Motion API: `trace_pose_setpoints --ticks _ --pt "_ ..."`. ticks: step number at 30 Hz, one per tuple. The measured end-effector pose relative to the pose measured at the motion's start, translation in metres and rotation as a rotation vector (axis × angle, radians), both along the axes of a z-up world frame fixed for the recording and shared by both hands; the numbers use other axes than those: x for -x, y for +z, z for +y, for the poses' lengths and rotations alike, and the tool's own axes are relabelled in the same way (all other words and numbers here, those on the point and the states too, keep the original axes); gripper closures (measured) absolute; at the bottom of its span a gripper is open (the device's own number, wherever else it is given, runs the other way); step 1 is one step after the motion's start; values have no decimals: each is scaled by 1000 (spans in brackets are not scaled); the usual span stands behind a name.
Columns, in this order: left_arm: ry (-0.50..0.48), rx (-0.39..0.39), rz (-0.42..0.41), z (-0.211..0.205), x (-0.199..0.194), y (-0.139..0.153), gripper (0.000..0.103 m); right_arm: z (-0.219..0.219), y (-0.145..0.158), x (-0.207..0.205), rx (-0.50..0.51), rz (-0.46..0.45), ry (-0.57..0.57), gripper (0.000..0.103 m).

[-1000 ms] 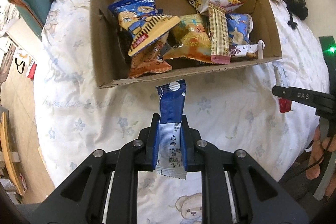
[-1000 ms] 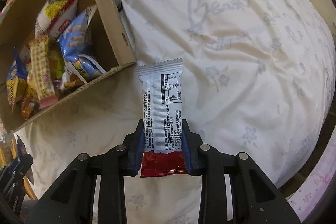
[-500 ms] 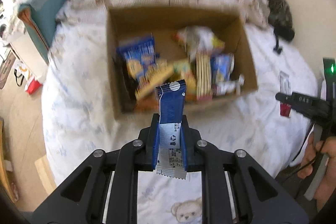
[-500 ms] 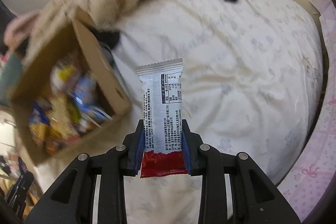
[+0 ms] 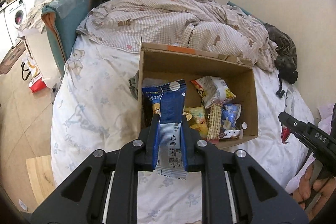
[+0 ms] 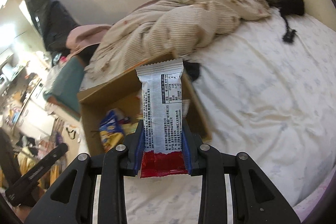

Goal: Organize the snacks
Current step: 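Carry both packets over the box and lower them inside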

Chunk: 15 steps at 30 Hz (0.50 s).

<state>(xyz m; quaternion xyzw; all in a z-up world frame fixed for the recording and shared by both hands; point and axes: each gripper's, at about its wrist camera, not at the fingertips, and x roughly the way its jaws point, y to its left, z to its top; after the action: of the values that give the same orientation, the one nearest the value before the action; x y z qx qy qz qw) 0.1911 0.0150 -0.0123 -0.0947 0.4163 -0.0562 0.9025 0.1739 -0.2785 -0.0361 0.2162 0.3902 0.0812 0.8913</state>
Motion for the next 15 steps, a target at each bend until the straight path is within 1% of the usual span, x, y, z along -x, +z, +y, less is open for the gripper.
trace_pose_setpoints --ticks 3,5,8,12,15 --pt "0 -10 12 -4 -4 -6 89 15 1 -4 -3 -18 51 70" --pt "-2 -34 6 -8 -6 -9 89 25 1 -10 1 -12 83 70" --pt "-10 -76 -3 -15 -14 -14 89 40 -2 -26 28 15 136 70" --pt "-34 -119 -5 -25 -34 -14 89 51 -7 -50 27 48 175 70" --pt "-40 -122 -5 -27 -50 -13 89 61 -13 -70 36 78 219 70"
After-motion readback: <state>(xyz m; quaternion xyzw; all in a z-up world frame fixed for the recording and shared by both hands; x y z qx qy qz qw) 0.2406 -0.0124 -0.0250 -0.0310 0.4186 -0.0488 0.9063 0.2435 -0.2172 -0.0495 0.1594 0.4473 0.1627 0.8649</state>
